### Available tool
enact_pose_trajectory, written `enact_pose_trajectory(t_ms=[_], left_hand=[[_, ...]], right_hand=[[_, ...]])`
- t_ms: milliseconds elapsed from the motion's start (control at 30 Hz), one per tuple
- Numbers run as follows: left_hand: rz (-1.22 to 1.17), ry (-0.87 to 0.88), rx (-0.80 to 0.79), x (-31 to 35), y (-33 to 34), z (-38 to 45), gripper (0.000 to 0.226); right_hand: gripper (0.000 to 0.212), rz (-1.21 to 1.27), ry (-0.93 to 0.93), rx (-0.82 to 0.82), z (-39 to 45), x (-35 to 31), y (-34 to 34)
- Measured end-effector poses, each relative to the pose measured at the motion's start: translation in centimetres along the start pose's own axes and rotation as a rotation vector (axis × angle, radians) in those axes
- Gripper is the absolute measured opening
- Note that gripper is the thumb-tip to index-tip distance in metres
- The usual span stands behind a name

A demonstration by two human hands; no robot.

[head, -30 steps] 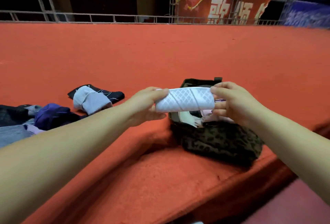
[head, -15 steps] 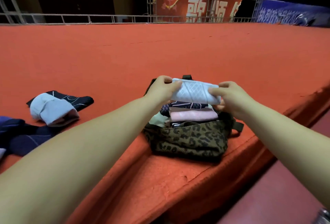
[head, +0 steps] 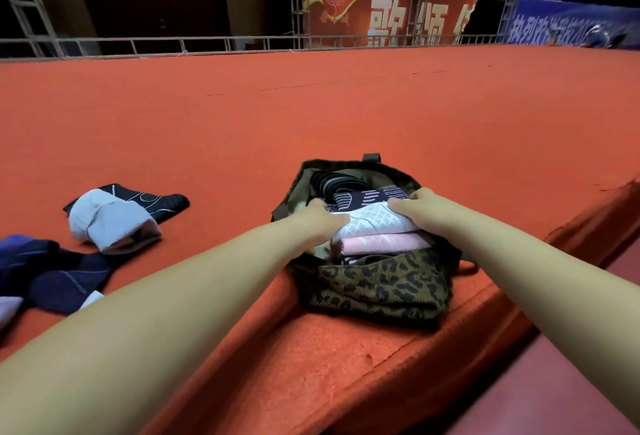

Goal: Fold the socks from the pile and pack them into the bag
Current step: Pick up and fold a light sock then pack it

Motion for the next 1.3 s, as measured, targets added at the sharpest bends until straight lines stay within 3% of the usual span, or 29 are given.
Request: enact_pose_trajectory(t_ms=[67, 200, 267, 400, 567, 667, 767, 833, 900, 967, 1067, 1167, 1300], left_hand=[[-0.101, -0.030, 0.028, -0.1, -0.2, 0.4, 0.063], [-0.527, -0.045, -0.055, -2.9, 2.9, 7.2, 0.117], [-0.683, -0.057, -0.034, -3.8, 4.2, 9.3, 0.122], [-0.703, 0.025, 0.064, -0.9, 2.3, 2.2, 0.108], [-0.583, 0.043, 0.159, -1.1, 1.2, 2.5, 0.084], [-0.501, 0.084, 0.189, -0.9, 0.7, 2.9, 0.072], [-0.464, 0.115, 0.151, -0.2, 0.9, 2.5, 0.063], [-0.446, 0.134, 0.119, 0.3, 1.3, 2.6, 0.062], [-0.453, 0.124, 0.065, 0.6, 1.5, 2.5, 0.060], [-0.471, 0.119, -0.003, 0.7, 1.3, 2.2, 0.058], [-0.486, 0.150, -0.078, 0.1, -0.1, 1.3, 0.057], [-0.473, 0.206, -0.035, -1.3, -2.9, 0.0, 0.052], [-0.520, 0.191, 0.035, -6.1, -7.7, -1.9, 0.034]], right_hand=[[0.057, 0.081, 0.062, 0.005, 0.8, -0.2, 0.8], [0.053, 0.208, 0.063, -0.107, 2.0, -0.5, 2.0], [0.052, 0.176, -0.014, -0.127, 2.2, -1.2, 2.1], [0.047, 0.080, -0.200, -0.082, 2.7, -1.9, 2.0], [0.046, -0.075, -0.181, -0.086, 3.9, -1.0, 2.3], [0.048, -0.195, -0.189, 0.087, 4.6, -1.3, 1.5], [0.049, -0.215, -0.459, 0.243, 3.3, -3.5, 1.1], [0.055, -0.398, -0.594, 0.108, 2.9, -4.4, 2.1], [0.053, -0.540, -0.428, -0.145, 3.2, -3.1, 3.6], [0.051, -0.542, -0.293, -0.246, 3.5, -1.9, 4.1], [0.053, -0.558, -0.340, -0.129, 2.8, -3.7, 3.7], [0.054, -0.457, -0.475, 0.007, 1.5, -6.8, 3.2], [0.057, -0.415, -0.580, -0.013, -0.3, -11.1, 5.9]])
Point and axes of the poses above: each hand's wrist, its own z-axis towards the middle knuckle, its own y-axis out of the palm, x = y × z, the point moved 5 cm from there along z, towards the middle knuckle, and after that the axes turned 2 degrees about -y, right-handed, at the moved point
